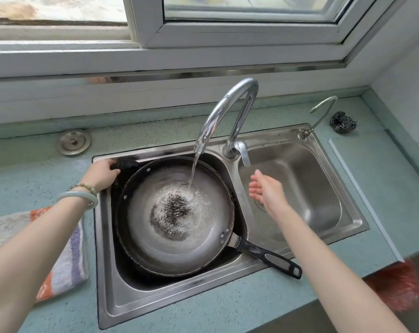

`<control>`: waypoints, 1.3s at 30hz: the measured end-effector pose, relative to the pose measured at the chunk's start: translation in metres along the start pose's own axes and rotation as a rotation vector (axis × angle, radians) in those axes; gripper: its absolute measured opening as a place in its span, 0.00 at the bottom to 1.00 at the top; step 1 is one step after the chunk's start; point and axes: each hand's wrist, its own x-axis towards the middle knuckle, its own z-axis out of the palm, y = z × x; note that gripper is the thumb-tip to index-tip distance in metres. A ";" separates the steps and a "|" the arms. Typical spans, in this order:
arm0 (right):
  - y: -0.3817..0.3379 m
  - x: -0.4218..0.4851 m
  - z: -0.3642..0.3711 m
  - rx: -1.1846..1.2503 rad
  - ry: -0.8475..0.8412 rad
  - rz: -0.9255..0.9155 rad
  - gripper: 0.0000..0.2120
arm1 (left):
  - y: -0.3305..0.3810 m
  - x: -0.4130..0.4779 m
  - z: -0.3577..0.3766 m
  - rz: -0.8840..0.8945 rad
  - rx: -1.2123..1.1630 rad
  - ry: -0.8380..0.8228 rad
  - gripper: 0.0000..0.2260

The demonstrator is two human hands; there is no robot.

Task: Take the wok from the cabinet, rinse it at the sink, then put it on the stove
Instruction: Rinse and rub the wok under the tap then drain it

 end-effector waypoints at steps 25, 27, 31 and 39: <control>0.057 -0.019 -0.040 -0.865 -0.328 -0.042 0.12 | 0.002 -0.006 0.003 -0.022 0.091 0.009 0.16; 0.074 -0.034 -0.062 -0.977 -0.411 0.016 0.17 | 0.003 -0.005 0.001 -0.030 0.078 0.000 0.16; 0.088 -0.054 -0.069 -1.122 -0.520 0.042 0.15 | 0.006 -0.002 -0.006 -0.063 0.017 -0.048 0.16; 0.083 -0.047 -0.053 -1.214 -0.562 0.000 0.09 | 0.002 0.007 -0.014 -0.064 -0.005 -0.079 0.14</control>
